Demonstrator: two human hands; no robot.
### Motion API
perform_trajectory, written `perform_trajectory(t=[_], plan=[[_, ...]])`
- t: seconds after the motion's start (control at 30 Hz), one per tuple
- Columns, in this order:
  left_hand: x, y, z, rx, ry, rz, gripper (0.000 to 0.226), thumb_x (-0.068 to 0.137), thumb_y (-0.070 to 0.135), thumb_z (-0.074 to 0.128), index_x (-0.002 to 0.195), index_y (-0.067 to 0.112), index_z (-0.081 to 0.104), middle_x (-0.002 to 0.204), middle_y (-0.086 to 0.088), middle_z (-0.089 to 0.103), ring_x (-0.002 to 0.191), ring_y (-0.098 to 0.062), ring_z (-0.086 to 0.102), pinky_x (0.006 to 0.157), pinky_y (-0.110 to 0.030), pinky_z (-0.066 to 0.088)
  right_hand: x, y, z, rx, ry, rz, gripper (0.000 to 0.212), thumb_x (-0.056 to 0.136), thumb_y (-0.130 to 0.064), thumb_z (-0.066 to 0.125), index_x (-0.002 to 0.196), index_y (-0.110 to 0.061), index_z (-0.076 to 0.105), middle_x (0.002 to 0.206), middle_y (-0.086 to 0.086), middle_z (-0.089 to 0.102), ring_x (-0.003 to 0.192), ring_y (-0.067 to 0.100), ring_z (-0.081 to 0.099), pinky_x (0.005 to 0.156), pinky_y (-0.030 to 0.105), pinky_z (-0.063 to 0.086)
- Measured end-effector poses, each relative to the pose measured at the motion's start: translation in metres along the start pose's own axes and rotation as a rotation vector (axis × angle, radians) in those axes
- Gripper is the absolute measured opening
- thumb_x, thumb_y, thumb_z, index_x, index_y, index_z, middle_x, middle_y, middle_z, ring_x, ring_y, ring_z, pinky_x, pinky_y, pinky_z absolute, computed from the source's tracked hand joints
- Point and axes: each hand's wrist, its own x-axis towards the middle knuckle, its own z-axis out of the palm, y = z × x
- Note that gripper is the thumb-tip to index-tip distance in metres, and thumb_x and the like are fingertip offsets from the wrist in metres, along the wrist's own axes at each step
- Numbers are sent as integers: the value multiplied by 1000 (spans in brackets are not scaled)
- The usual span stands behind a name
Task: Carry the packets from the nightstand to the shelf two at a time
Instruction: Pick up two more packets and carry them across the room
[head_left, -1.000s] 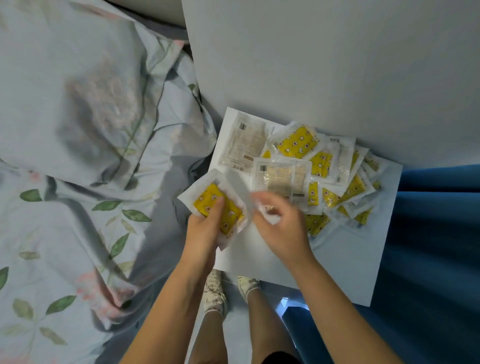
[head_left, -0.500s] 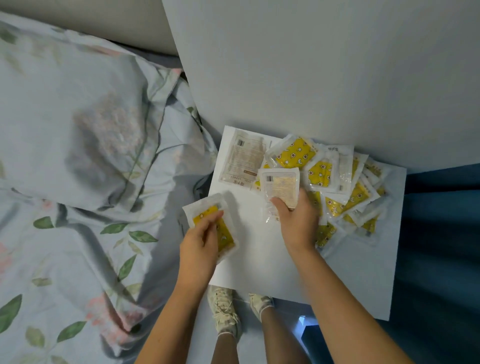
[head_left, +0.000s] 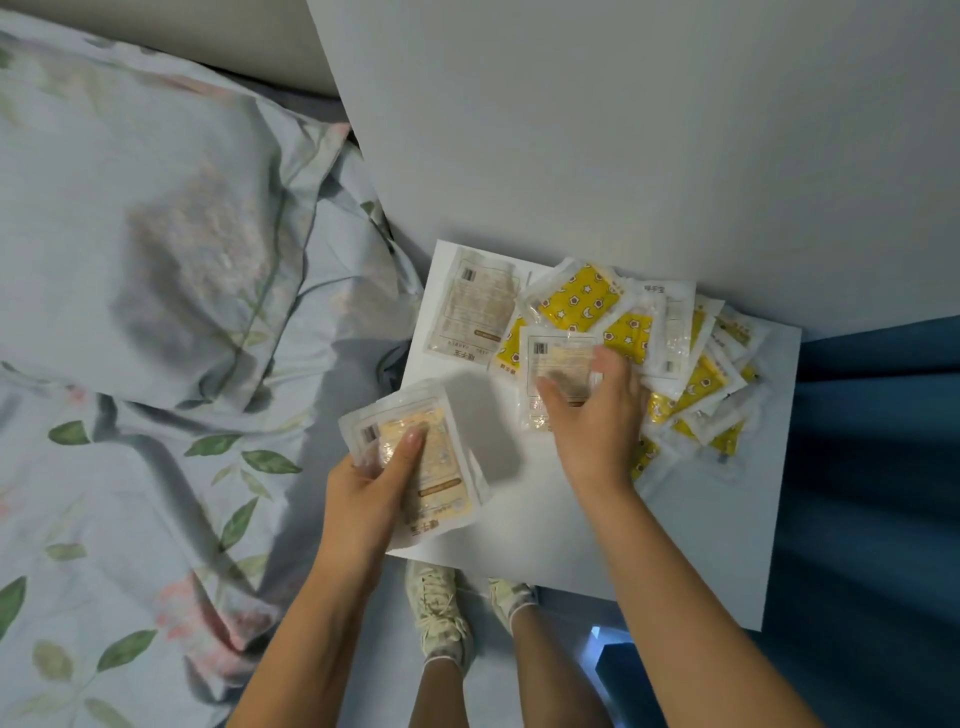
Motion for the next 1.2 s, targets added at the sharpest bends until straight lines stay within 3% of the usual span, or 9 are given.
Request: perform_trajectory(t=[0.13, 0.23, 0.33, 0.43, 0.53, 0.67, 0.77, 0.83, 1.2], plan=[[0, 0, -5, -30, 1, 3, 26, 75, 36, 67, 87, 13, 74, 83, -8, 77, 71, -18, 73, 60, -26, 58, 25, 14, 19, -458, -30, 61, 96, 75, -54, 72, 144, -3, 30, 143, 19, 41, 131, 36, 36, 111, 43, 31], [-2, -2, -3, -47, 4, -22, 22, 83, 28, 66, 92, 10, 73, 83, -8, 77, 69, -17, 73, 58, -26, 58, 32, 14, 22, -429, -36, 23, 95, 73, -43, 80, 143, -5, 29, 133, 19, 54, 123, 36, 51, 101, 44, 42], [-4, -2, -2, -57, 7, -33, 23, 85, 26, 65, 95, 7, 72, 85, -10, 76, 72, -19, 73, 61, -28, 59, 38, 16, 13, -159, -44, 31, 73, 70, -29, 85, 128, -8, 46, 118, 12, 66, 107, 32, 63, 82, 35, 53], [-3, -1, -2, -68, 8, -42, 28, 80, 31, 66, 95, 7, 72, 88, -11, 76, 76, -22, 73, 67, -31, 59, 37, 8, -1, 347, -33, 139, 38, 78, -22, 80, 110, -8, 65, 107, 4, 72, 92, 15, 68, 70, 17, 53], [-1, -1, -3, -82, 35, -50, 25, 82, 30, 66, 94, 9, 72, 88, -11, 76, 75, -21, 73, 73, -34, 59, 55, -8, 4, 569, 124, 256, 23, 82, -22, 75, 101, -10, 70, 101, 4, 74, 85, 12, 69, 74, 24, 56], [-1, 4, -4, -69, 47, -27, 20, 89, 26, 64, 94, 9, 72, 87, -8, 77, 75, -19, 73, 69, -31, 59, 92, -40, 25, 227, 69, 275, 44, 84, -41, 68, 114, -9, 65, 127, 16, 61, 123, 32, 54, 101, 44, 45], [-2, 11, -3, -75, 40, 17, 18, 89, 24, 63, 94, 10, 72, 83, -5, 77, 71, -15, 73, 59, -24, 57, 103, -58, 37, -173, -114, 375, 52, 85, -50, 66, 121, -14, 61, 159, 24, 9, 145, 40, 10, 113, 48, 24], [-2, 16, -2, -86, 34, 30, 17, 90, 24, 62, 95, 11, 72, 84, -5, 77, 72, -15, 73, 59, -24, 57, 105, -64, 43, -224, -107, 403, 51, 85, -50, 65, 121, -15, 61, 161, 22, 0, 146, 40, 6, 111, 47, 24], [3, 24, 5, -117, 19, 42, 25, 78, 34, 66, 91, 14, 74, 86, -7, 77, 76, -19, 73, 67, -33, 60, 102, -45, 46, -355, 146, 237, 48, 89, -37, 64, 126, -8, 54, 137, 13, 47, 128, 34, 41, 104, 41, 34]])
